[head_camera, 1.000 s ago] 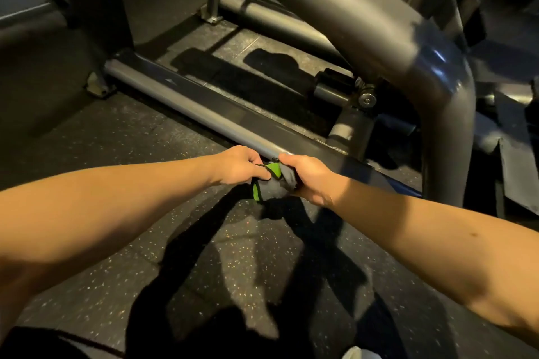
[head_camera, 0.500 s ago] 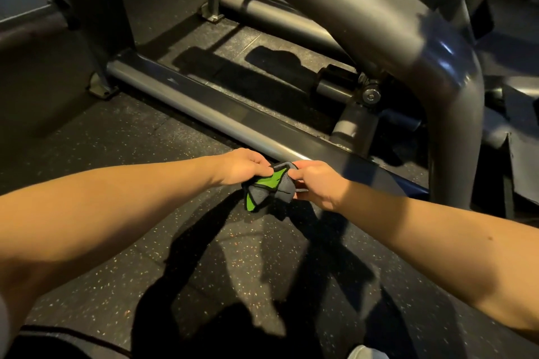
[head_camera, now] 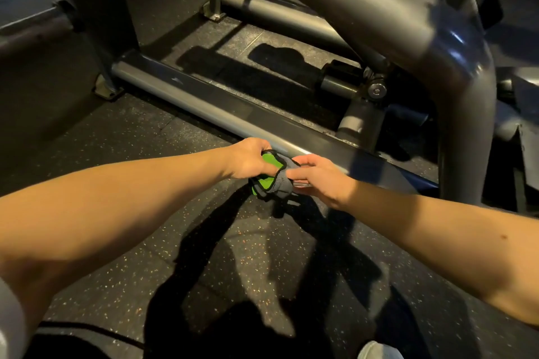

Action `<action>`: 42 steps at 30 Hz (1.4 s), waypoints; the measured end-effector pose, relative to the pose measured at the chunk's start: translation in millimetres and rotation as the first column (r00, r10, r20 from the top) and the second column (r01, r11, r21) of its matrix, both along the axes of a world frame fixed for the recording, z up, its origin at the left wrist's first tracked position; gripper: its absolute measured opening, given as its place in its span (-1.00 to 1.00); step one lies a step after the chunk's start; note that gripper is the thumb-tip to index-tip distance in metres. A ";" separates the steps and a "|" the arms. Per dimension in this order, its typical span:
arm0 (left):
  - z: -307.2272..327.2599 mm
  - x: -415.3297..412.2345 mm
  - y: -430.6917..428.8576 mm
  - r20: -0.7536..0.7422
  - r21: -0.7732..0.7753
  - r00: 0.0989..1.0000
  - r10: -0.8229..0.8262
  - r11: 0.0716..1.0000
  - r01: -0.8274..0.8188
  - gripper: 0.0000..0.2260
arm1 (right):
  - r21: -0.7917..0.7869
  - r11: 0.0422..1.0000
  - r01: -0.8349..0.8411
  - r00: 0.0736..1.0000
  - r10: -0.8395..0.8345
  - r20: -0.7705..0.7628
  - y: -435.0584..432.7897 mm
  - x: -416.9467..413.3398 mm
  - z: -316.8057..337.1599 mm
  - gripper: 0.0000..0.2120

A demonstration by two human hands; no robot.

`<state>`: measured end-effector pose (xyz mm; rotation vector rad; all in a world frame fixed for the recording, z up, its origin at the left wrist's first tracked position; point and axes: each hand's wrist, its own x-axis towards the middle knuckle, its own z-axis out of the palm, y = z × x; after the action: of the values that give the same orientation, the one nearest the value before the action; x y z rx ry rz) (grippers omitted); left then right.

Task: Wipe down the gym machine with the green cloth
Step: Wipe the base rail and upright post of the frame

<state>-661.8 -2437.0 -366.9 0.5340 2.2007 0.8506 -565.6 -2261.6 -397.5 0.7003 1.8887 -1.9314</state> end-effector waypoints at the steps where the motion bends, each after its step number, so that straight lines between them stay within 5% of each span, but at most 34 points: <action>1: 1.4 -0.3 -1.0 -0.004 0.009 1.000 -0.002 1.000 0.002 -0.81 | 0.008 1.000 0.017 1.000 -0.017 0.002 -0.5 0.2 1.2 -0.52; 5: 7.2 -4.9 -2.0 -0.015 0.028 1.000 0.002 1.000 -0.002 -0.78 | 0.036 0.997 0.067 0.998 -0.066 -0.020 -2.5 1.0 3.2 -0.38; 9: 11.2 -9.2 -1.5 -0.039 0.027 0.999 0.008 1.000 -0.007 -0.79 | 0.001 1.000 0.012 0.993 -0.012 -0.119 -7.0 4.2 16.0 -0.77; 13: 4.9 -9.3 -2.7 -0.086 0.046 0.996 -0.016 0.999 0.020 -0.75 | 0.130 0.992 -0.009 0.994 0.024 -0.111 -7.0 -0.8 12.6 -0.71; 17: -1.6 -5.3 -4.5 -0.178 0.042 0.984 -0.029 0.998 0.037 -0.61 | 0.271 0.960 0.065 0.991 -0.031 -0.127 -11.0 -3.0 4.6 -0.95; 21: 2.3 -3.7 -11.2 -0.268 -0.174 0.933 -0.240 0.965 0.198 -0.94 | 0.151 0.980 0.127 0.989 -0.113 -0.095 -12.5 -5.9 10.4 -0.89; 23: 2.3 -2.5 -12.8 -0.239 -0.258 0.935 -0.262 0.946 0.199 -0.87 | 0.108 0.983 0.147 0.987 -0.138 -0.084 -12.3 -7.6 11.8 -0.88; 27: 3.0 -5.5 -15.3 -0.174 -0.151 0.973 -0.152 0.981 0.126 -0.68 | 0.127 0.977 0.172 0.983 -0.163 -0.081 -9.6 -6.8 11.0 -0.91; 34: 3.2 -15.9 -10.3 0.025 0.025 0.995 0.100 0.995 -0.101 -0.79 | 0.092 0.983 0.159 0.987 -0.155 -0.047 -6.6 3.4 15.7 -0.68; 42: -12.1 -16.6 -11.5 -0.073 0.112 0.977 0.200 0.975 -0.191 -0.85 | 0.021 0.994 -0.104 0.995 0.104 -0.006 -14.6 5.2 18.2 -0.81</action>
<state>-678.5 -2448.5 -379.0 0.4131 2.3231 1.0696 -560.4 -2276.1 -379.3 0.5895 1.9129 -1.8547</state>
